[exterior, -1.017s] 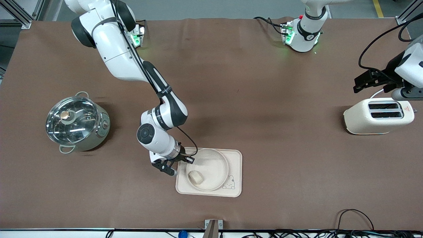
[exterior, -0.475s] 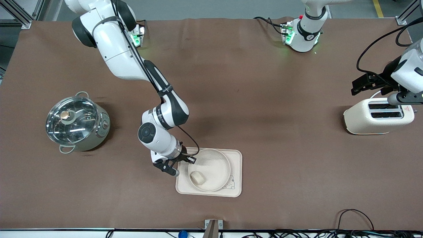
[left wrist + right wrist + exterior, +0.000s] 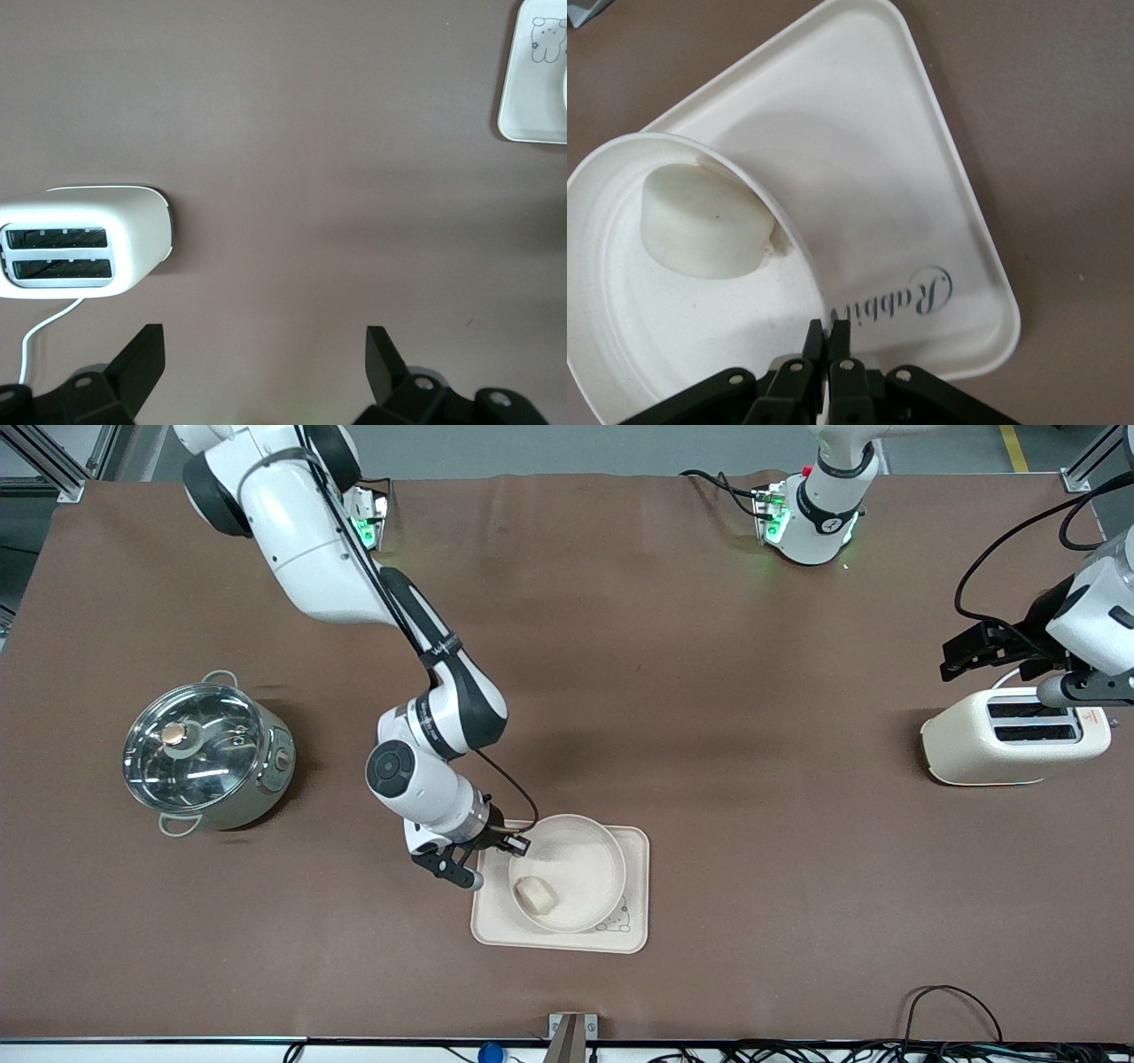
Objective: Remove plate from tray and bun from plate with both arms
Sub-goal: 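Lift the plate with bun off the tray and set it beside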
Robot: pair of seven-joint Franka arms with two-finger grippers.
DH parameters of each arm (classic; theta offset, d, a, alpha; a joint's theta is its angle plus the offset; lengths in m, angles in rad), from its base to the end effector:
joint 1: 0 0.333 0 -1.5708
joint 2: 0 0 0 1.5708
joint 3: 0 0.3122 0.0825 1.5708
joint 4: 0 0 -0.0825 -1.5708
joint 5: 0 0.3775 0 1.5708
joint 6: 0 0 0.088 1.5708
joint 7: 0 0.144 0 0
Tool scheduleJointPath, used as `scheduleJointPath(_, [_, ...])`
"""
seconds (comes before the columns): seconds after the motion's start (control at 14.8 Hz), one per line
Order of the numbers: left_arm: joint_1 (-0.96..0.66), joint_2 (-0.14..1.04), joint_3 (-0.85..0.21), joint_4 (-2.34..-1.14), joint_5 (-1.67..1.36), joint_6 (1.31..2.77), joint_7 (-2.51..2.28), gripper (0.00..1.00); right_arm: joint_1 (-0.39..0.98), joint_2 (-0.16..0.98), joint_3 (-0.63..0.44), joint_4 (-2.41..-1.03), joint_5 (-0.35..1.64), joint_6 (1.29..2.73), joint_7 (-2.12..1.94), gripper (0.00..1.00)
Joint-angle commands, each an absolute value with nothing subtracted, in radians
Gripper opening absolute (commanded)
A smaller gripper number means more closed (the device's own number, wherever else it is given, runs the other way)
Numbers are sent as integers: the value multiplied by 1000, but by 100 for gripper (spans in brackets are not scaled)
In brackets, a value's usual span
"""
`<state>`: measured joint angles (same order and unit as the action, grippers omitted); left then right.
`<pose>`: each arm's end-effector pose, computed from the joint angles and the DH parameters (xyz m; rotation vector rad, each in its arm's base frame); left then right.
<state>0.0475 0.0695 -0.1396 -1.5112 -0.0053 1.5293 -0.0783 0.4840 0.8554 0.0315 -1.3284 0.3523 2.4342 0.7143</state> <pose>0.5604 -0.0501 0.5695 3.1299 -0.0216 -0.0811 0.6663 0.3819 0.2099 -2.6973 0.6219 -0.0532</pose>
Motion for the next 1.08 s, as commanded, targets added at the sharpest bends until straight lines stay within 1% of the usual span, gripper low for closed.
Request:
scheduleJointPath(0.0, [41,103,-140,-1460,-14,1525,-72,100,414,620,118,-1625,373,2450,693,0])
scheduleJointPath(0.14, [41,104,-141,-1460,-14,1525,-72,100,402,548,156,-1730,386,2466,690,0])
scheduleJointPath(0.2, [40,104,-141,-1460,-14,1528,-72,100,409,523,161,-1785,390,2514,690,0])
scheduleJointPath(0.27, [40,104,-141,-1460,-14,1534,-74,100,416,511,170,-1845,390,2573,692,0])
scheduleJointPath(0.34, [40,104,-143,-1460,-12,1534,-74,100,413,509,208,-1894,391,2641,690,0])
scheduleJointPath(0.47, [40,104,-144,-1460,-11,1534,-74,100,413,509,242,-1988,390,2767,690,0])
scheduleJointPath(0.68, [40,112,-146,-1459,-12,1535,-72,100,417,514,281,-2094,390,2949,684,0])
scheduleJointPath(0.75, [40,115,-149,-1459,-12,1536,-74,100,419,515,282,-2115,388,2971,672,0])
scheduleJointPath(0.95, [34,118,-150,-1459,-15,1536,-80,100,426,518,287,-2128,388,2980,666,0])
scheduleJointPath(1.02, [34,120,-152,-1460,-17,1536,-80,100,439,525,287,-2131,388,3003,666,0])
